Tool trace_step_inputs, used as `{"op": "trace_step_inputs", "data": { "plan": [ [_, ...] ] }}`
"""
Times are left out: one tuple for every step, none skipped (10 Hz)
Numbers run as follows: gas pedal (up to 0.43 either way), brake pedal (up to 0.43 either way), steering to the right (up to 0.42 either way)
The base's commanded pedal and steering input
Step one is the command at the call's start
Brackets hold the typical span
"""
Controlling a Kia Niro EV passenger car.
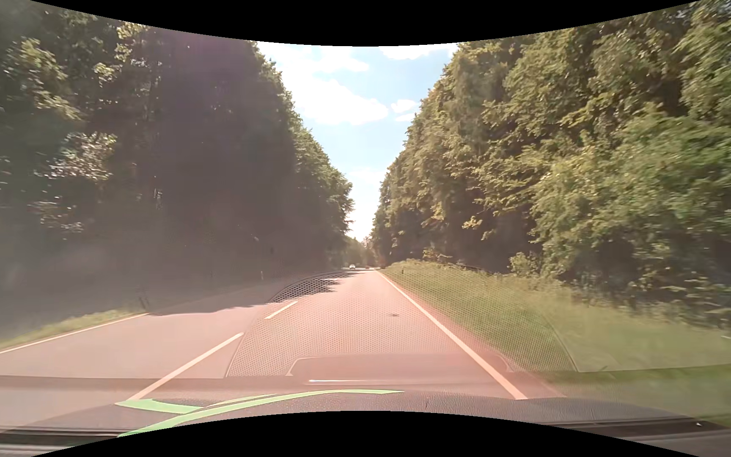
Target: Follow the waypoints while adhering to traffic rules and regulations
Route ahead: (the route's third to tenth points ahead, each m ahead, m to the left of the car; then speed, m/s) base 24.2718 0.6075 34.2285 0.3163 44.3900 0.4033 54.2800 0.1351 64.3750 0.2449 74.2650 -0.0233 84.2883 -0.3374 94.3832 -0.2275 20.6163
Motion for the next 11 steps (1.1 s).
{"op": "trace_step_inputs", "data": {
  "plan": [
    [0.047, 0.0, -0.004],
    [0.047, 0.0, -0.003],
    [0.047, 0.0, -0.002],
    [0.047, 0.0, 0.0],
    [0.047, 0.0, 0.001],
    [0.047, 0.0, 0.001],
    [0.047, 0.0, 0.001],
    [0.047, 0.0, 0.001],
    [0.047, 0.0, 0.001],
    [0.047, 0.0, 0.001],
    [0.047, 0.0, 0.001]
  ]
}}
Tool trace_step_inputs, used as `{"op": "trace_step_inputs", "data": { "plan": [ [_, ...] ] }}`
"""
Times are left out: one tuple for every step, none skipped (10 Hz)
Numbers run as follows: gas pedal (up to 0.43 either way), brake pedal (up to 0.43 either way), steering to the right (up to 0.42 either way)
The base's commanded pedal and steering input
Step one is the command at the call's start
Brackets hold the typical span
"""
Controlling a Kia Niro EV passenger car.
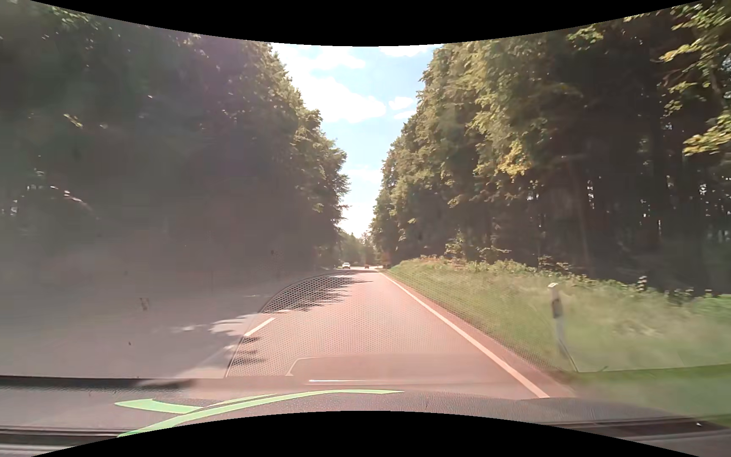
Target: Follow the waypoints while adhering to traffic rules and regulations
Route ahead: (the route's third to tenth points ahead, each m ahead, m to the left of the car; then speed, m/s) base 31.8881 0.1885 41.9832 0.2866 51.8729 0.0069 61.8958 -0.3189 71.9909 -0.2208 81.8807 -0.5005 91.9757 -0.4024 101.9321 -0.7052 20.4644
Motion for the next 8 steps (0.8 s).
{"op": "trace_step_inputs", "data": {
  "plan": [
    [0.047, 0.0, 0.001],
    [0.047, 0.0, 0.001],
    [0.047, 0.0, 0.001],
    [0.047, 0.0, 0.0],
    [0.047, 0.0, 0.0],
    [0.047, 0.0, 0.0],
    [0.047, 0.0, 0.0],
    [0.047, 0.0, 0.0]
  ]
}}
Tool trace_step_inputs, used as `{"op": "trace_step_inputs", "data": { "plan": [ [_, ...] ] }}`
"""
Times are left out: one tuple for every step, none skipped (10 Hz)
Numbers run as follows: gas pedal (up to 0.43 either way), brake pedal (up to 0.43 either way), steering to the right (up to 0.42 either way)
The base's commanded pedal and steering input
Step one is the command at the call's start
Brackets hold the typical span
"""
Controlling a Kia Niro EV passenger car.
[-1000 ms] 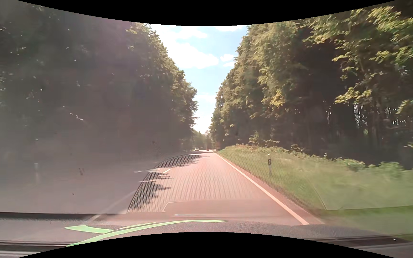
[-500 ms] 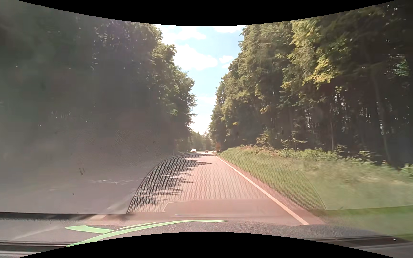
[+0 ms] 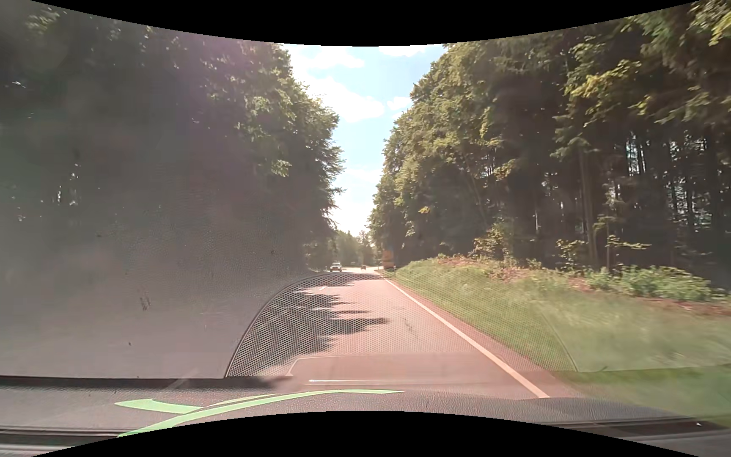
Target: Follow the waypoints while adhering to traffic rules and regulations
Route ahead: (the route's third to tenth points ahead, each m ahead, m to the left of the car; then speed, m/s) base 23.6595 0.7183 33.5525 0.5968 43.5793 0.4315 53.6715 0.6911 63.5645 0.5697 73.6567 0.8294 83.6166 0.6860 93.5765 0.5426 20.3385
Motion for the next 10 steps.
{"op": "trace_step_inputs", "data": {
  "plan": [
    [0.047, 0.0, 0.0],
    [0.047, 0.0, -0.001],
    [0.047, 0.0, -0.002],
    [0.047, 0.0, -0.002],
    [0.047, 0.0, -0.002],
    [0.047, 0.0, -0.002],
    [0.047, 0.0, -0.003],
    [0.047, 0.0, -0.003],
    [0.047, 0.0, -0.003],
    [0.047, 0.0, -0.003]
  ]
}}
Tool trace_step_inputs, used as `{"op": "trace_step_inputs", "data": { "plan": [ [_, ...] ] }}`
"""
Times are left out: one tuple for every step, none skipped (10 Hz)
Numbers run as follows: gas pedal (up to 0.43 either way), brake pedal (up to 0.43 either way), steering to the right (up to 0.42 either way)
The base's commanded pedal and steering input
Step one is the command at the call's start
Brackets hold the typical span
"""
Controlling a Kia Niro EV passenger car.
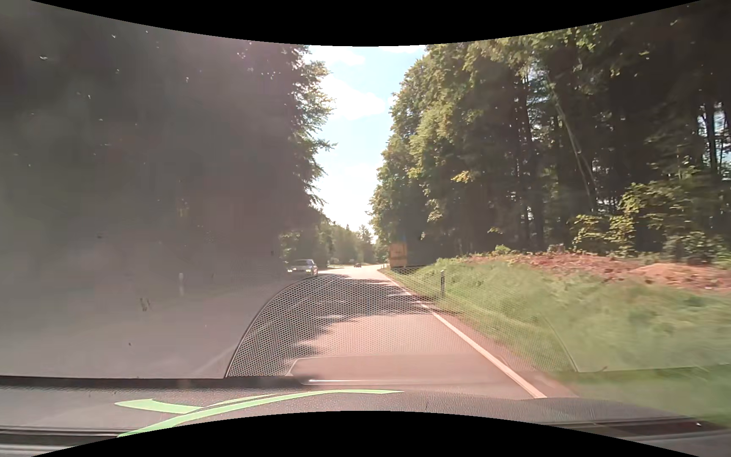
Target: Follow the waypoints while adhering to traffic rules and regulations
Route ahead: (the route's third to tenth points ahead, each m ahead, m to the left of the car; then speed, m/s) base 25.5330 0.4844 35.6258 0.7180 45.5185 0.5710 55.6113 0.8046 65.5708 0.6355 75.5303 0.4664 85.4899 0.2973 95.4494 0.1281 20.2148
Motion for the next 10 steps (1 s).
{"op": "trace_step_inputs", "data": {
  "plan": [
    [0.047, 0.0, -0.003],
    [0.047, 0.0, -0.003],
    [0.047, 0.0, -0.003],
    [0.047, 0.0, -0.003],
    [0.047, 0.0, -0.002],
    [0.047, 0.0, -0.001],
    [0.047, 0.0, -0.001],
    [0.047, 0.0, -0.001],
    [0.047, 0.0, -0.001],
    [0.047, 0.0, -0.001]
  ]
}}
